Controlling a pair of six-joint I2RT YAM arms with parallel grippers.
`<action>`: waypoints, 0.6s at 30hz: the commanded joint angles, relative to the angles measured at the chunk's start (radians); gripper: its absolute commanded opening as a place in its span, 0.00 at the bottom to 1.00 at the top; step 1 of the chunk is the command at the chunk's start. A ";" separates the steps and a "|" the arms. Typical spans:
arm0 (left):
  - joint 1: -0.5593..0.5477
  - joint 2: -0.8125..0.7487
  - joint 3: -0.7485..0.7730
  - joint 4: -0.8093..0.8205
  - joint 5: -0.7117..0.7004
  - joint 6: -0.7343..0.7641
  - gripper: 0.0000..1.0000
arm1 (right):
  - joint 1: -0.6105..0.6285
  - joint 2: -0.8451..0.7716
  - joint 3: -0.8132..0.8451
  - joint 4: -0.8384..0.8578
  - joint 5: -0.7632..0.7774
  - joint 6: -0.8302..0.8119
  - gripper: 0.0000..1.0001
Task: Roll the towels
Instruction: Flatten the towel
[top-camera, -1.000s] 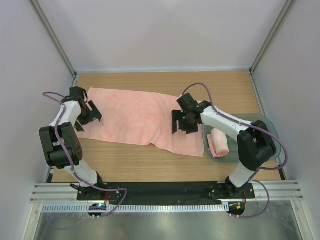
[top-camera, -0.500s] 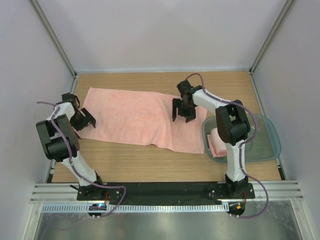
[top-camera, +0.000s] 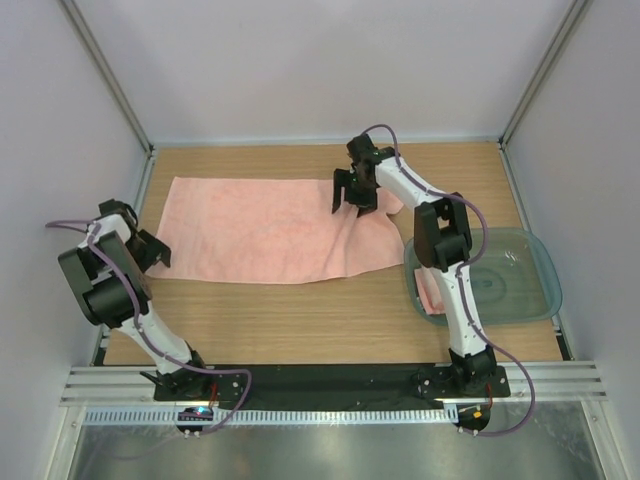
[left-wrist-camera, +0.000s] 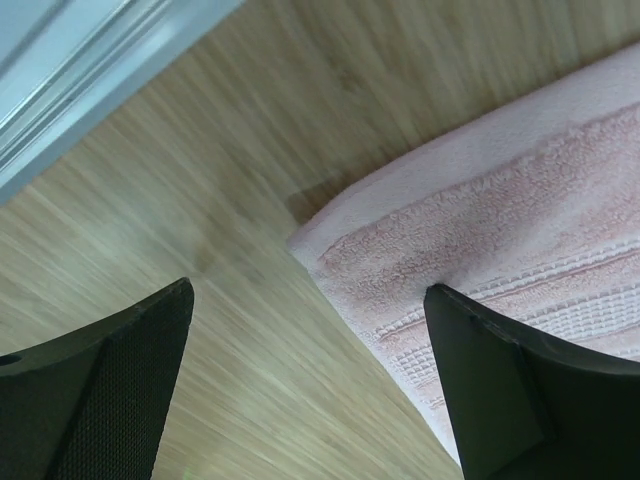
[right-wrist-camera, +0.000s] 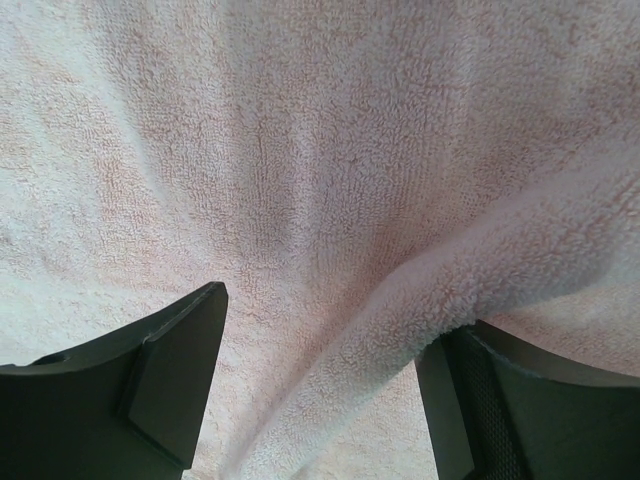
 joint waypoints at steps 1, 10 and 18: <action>0.034 -0.043 -0.011 0.001 -0.080 -0.037 0.97 | -0.006 0.100 0.090 -0.032 -0.035 -0.039 0.79; -0.042 -0.247 -0.047 0.059 -0.149 -0.020 0.93 | -0.008 -0.033 -0.050 0.001 -0.031 -0.064 0.79; -0.121 -0.276 -0.059 0.148 -0.048 -0.011 0.93 | -0.009 -0.216 -0.196 -0.009 -0.023 -0.069 0.80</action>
